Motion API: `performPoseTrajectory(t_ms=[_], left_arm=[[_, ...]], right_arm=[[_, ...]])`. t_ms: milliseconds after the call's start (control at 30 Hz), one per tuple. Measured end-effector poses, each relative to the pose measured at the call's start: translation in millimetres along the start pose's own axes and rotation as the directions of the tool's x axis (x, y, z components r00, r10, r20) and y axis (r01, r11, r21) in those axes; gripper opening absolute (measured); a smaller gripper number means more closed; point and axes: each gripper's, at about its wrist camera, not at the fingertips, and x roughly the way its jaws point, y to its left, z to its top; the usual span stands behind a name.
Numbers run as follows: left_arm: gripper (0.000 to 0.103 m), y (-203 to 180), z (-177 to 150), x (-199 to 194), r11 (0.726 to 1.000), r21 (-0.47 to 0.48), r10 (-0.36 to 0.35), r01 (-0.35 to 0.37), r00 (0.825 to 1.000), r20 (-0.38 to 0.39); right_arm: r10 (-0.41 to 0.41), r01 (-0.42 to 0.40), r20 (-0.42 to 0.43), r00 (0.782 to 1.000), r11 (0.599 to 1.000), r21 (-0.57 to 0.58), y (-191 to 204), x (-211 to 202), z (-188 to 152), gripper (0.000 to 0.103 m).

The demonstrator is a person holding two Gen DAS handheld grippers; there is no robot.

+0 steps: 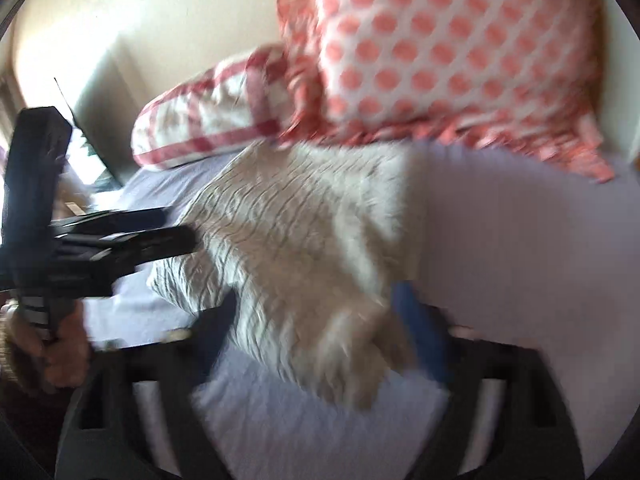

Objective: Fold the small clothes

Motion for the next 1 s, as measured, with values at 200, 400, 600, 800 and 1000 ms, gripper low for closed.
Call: performPoseTrajectory(t_ms=[200, 400, 600, 800, 1000], left_arm=[[0.101, 20, -75, -29, 0.988, -0.059, 0.141, -0.144, 0.989, -0.046], [0.101, 27, -121, -8, 0.969, -0.121, 0.2, -0.217, 0.97, -0.139], [0.101, 33, -131, -6, 0.945, -0.144, 0.277, -0.292, 0.954, -0.117], [0.101, 35, -136, -11, 0.942, -0.147, 0.292, -0.303, 0.952, -0.096], [0.101, 31, -136, -10, 0.944, -0.135, 0.292, -0.301, 0.953, -0.082]], right_arm=[[-0.097, 0.096, 0.007, 0.995, 0.993, 0.065, 6, -35, -46, 0.102], [-0.182, 0.19, -0.094, 0.979, 0.979, 0.075, 21, -11, -81, 0.102], [-0.251, 0.255, -0.097, 0.963, 0.966, 0.032, 34, -1, -90, 0.102], [-0.264, 0.267, -0.113, 0.958, 0.964, 0.013, 42, 10, -93, 0.102], [-0.274, 0.279, -0.138, 0.952, 0.96, 0.017, 40, 17, -96, 0.102]])
